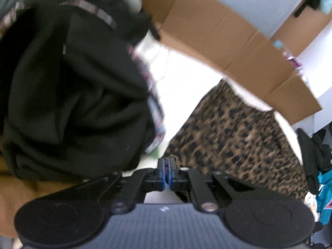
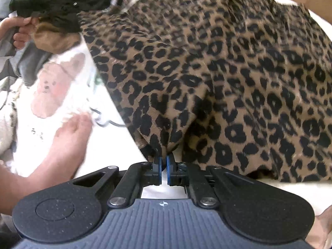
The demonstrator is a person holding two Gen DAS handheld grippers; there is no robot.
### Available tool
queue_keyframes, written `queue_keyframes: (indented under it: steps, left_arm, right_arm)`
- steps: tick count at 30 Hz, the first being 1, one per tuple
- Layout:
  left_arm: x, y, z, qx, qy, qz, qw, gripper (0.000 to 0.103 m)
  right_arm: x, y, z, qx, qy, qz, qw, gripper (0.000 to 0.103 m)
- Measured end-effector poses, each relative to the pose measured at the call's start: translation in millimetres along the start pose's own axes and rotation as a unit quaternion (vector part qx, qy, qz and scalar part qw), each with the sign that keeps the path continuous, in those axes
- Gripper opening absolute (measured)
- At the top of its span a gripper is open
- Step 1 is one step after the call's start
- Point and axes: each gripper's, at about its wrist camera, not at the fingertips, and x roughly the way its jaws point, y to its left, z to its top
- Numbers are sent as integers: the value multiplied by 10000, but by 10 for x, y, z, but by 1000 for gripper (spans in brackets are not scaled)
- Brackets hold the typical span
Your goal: Fold clothes
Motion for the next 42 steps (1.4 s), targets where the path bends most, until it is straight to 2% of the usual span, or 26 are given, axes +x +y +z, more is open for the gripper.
queue_keyframes:
  steps: [3,8,11,13,17,18,19,21,24,26,29,31,33,36,39,42]
  left_arm:
    - [39,31,-74,-31,-1,-33,10000,5]
    - [-50,184,-156,-278,-61,81,9996,15]
    - [-104,237,-229,-206,59,149,9997,20]
    - [-123,268,-305,-178,186,153,9996,29]
    - [-82,299,-445,-265,287,63,9992,35]
    - [-63,305,-470,-302,282,23,9991,42]
    - [-32,308,-490,-322,261,-21,9991,54]
    - [82,331,-526,-335,264,-70,9991,61]
    - [268,433,-565,-622,386,-282,9969,57]
    - [290,468,-579,-729,303,-451,9959,57]
    - [306,539,-582,-1033,298,-877,9903,54]
    - [335,569,-588,-1187,408,-1137,9856,44]
    - [378,543,-608,-1128,495,-1257,9844,37]
    - [385,620,-640,-1443,392,-1328,9798,10]
    - [301,653,-624,-1591,181,-1415,9769,5]
    - [151,570,-515,-1336,60,-1350,9818,4]
  right_arm:
    - [32,-101,-35,160,18,-52,9999,2]
    - [5,-199,-37,363,21,49,9993,2]
    - [-12,-231,-38,394,31,94,9992,2]
    - [-4,-215,-33,399,24,107,9991,2]
    - [26,-181,-16,391,10,122,9992,2]
    - [29,-179,-11,400,8,144,9991,2]
    - [31,-177,-10,404,9,146,9991,2]
    - [38,-174,-10,402,12,151,9991,2]
    - [43,-162,-10,351,30,159,9993,2]
    - [36,-151,-17,304,30,149,9994,2]
    - [45,-141,-14,262,46,109,9996,2]
    - [55,-135,-20,259,40,75,9996,2]
    - [69,-134,-29,296,51,70,9995,2]
    - [78,-132,-25,278,78,94,9995,2]
    - [56,-123,-35,266,58,128,9995,2]
    - [18,-72,-37,90,30,85,9999,2]
